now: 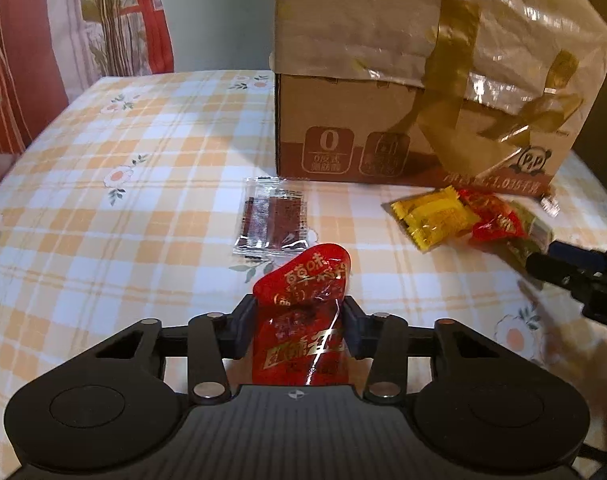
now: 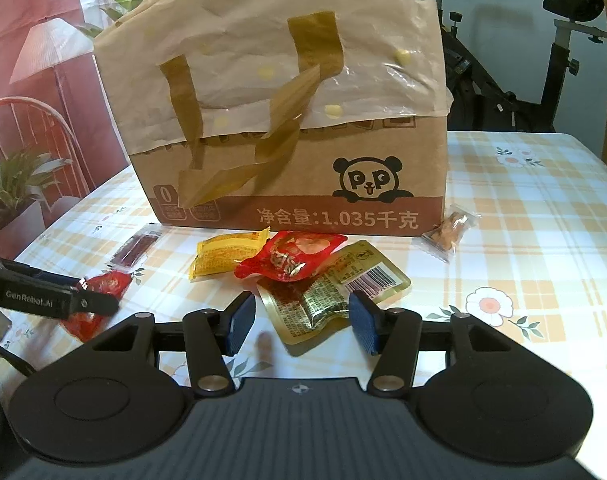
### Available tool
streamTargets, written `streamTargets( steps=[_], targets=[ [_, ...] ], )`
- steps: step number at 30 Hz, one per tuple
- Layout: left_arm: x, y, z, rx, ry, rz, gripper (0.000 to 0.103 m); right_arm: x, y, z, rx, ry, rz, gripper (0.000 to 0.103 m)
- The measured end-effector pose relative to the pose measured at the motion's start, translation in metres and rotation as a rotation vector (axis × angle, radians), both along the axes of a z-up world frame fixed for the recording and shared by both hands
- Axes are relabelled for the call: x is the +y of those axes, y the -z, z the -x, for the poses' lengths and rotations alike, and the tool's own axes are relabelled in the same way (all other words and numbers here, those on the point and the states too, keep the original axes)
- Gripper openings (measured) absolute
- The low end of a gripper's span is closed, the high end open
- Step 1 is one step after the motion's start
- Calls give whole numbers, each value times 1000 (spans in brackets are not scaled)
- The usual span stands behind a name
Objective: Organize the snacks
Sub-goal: 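Grasp the red packet with the left gripper while the right grasps the small brown packet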
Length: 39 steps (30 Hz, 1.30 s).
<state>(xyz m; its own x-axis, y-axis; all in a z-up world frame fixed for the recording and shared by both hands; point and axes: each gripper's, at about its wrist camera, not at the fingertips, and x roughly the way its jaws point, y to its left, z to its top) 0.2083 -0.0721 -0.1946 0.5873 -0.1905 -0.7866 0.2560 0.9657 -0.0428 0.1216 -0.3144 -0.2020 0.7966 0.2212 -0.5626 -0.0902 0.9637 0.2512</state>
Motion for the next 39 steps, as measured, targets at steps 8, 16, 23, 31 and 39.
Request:
streamTargets(
  steps=[8, 16, 23, 31, 39],
  targets=[
    [0, -6, 3, -42, 6, 39, 42, -1, 0, 1, -8, 10, 6, 56],
    [2, -10, 5, -71, 11, 63, 42, -16, -6, -1, -6, 75, -39, 56],
    [4, -11, 5, -81, 16, 77, 42, -48, -10, -25, 29, 168, 68, 56],
    [8, -13, 5, -85, 7, 88, 42, -56, -5, -61, 76, 195, 105, 55],
    [11, -12, 4, -83, -4, 104, 42, -57, 1, -60, 122, 199, 131, 32]
  ],
)
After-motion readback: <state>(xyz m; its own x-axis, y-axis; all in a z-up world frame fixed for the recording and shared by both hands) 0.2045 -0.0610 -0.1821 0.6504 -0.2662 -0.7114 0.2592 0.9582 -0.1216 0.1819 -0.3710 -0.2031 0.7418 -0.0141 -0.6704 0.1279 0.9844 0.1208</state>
